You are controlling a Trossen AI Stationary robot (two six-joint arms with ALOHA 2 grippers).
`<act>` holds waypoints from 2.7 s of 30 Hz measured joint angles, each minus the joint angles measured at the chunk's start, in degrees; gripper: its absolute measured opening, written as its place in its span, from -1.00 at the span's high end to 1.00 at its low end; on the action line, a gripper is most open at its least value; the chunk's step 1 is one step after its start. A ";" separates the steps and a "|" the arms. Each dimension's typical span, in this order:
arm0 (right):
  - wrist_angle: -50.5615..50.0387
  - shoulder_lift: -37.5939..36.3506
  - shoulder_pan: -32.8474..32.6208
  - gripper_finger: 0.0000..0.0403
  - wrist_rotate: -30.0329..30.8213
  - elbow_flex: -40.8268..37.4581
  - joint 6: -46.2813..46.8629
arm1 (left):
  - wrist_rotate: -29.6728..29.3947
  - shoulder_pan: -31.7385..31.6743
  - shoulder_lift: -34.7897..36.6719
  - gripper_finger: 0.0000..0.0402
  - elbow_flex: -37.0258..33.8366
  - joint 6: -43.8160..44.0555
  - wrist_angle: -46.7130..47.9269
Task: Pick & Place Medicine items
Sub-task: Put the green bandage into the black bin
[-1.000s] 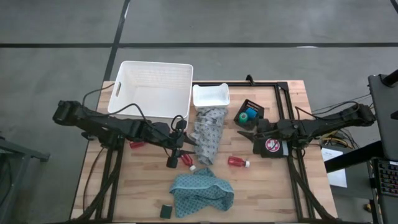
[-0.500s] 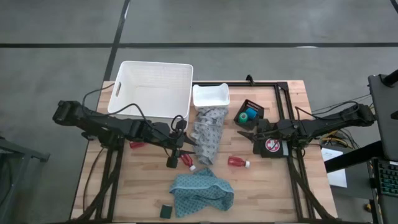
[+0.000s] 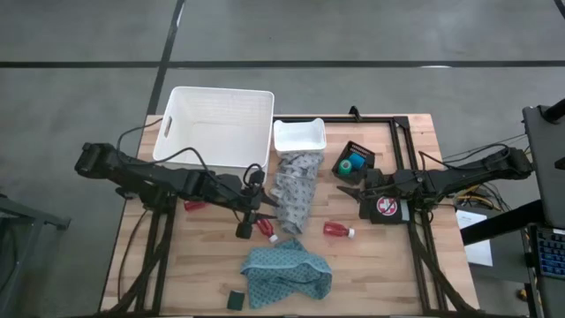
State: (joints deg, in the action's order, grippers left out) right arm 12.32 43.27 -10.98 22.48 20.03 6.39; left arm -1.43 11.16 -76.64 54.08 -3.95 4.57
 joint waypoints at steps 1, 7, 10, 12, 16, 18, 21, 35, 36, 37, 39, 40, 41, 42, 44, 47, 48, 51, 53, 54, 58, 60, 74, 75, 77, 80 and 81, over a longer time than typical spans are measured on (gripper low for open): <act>0.02 0.00 0.00 0.23 0.00 0.00 0.00 | -0.39 -0.07 0.00 0.23 0.00 0.11 0.26; 0.02 0.00 0.00 0.23 0.01 0.00 0.00 | -11.52 2.05 0.00 0.23 0.23 7.85 5.12; 0.02 0.00 0.00 0.23 0.00 0.00 0.00 | -15.92 4.08 0.00 0.23 1.71 12.41 10.83; 0.02 0.00 0.00 0.23 0.02 0.00 0.00 | -16.56 5.32 0.00 0.23 2.93 15.81 13.65; 0.02 0.02 0.00 0.23 0.02 -0.02 0.00 | -16.61 7.90 0.00 0.23 4.18 21.23 14.70; 0.02 0.01 0.00 0.23 0.00 -0.02 0.00 | -16.59 8.96 0.04 0.23 4.23 22.77 14.59; 0.02 0.02 0.00 0.23 0.02 -0.02 0.00 | -17.21 10.64 0.04 0.23 4.19 26.26 15.20; 0.00 0.02 0.02 0.23 0.02 -0.02 0.00 | -16.57 19.04 -4.43 0.23 4.15 50.08 21.88; 0.00 0.02 0.02 0.23 0.02 -0.02 0.00 | -15.41 19.27 -5.01 0.23 4.15 51.59 22.04; 0.00 0.02 0.02 0.23 0.02 -0.02 0.00 | -14.10 19.62 -5.56 0.23 4.15 52.97 22.28; 0.00 0.02 0.02 0.23 0.02 -0.02 0.00 | -11.67 20.22 -6.78 0.23 4.13 55.77 22.43; 0.00 0.02 0.02 0.23 0.02 -0.02 0.00 | -10.99 20.58 -7.29 0.23 4.13 57.52 22.47; 0.00 0.02 0.01 0.23 0.02 -0.02 0.00 | -10.58 21.00 -7.79 0.23 4.13 59.38 22.58; 0.00 0.02 0.02 0.23 0.02 -0.02 0.00 | -10.54 21.46 -8.26 0.23 4.13 61.09 22.67; 0.00 0.02 0.02 0.23 0.02 -0.02 0.00 | -10.56 22.64 -9.30 0.23 4.13 64.07 22.64; 0.00 0.02 0.02 0.23 0.02 -0.02 0.00 | -10.52 24.87 -11.01 0.23 4.13 69.04 22.32; 0.00 0.02 0.02 0.23 0.02 -0.02 0.00 | -10.52 25.63 -11.45 0.23 4.13 70.86 22.00; -0.04 0.02 0.02 0.23 0.02 -0.02 0.00 | -10.52 27.71 -12.54 0.23 4.70 76.84 21.62; -0.04 0.02 0.02 0.23 0.02 -0.02 0.00 | -10.86 29.02 -13.27 0.23 5.91 79.86 21.54; -0.04 0.02 0.02 0.23 0.02 -0.02 0.00 | -11.38 29.69 -13.74 0.23 6.67 80.77 21.59; -0.04 0.02 0.02 0.23 0.02 -0.03 0.00 | -13.64 31.55 -16.55 0.23 11.20 82.04 24.76; -0.04 0.02 0.02 0.23 0.02 -0.02 0.00 | -14.97 31.93 -18.63 0.23 14.41 82.47 28.25; -0.02 0.02 0.02 0.23 0.02 -0.04 0.00 | -7.74 32.95 -28.61 0.23 29.16 88.43 42.50; -0.02 0.02 0.02 0.23 0.01 -0.04 0.00 | -7.34 33.47 -28.61 0.23 29.08 89.18 43.03; -0.02 0.02 0.00 0.23 0.02 -0.04 0.00 | -6.86 34.78 -28.61 0.23 28.94 90.52 43.45; -0.02 0.02 0.02 0.23 0.02 -0.04 0.00 | -6.84 36.73 -28.61 0.22 28.94 91.69 44.06; -0.02 0.02 0.02 0.23 0.02 -0.04 0.00 | -6.91 37.25 -28.61 0.21 28.94 92.47 44.80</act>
State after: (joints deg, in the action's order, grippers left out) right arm 12.29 43.29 -10.96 22.50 19.99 6.39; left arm -8.34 48.41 -105.25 83.02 88.51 49.37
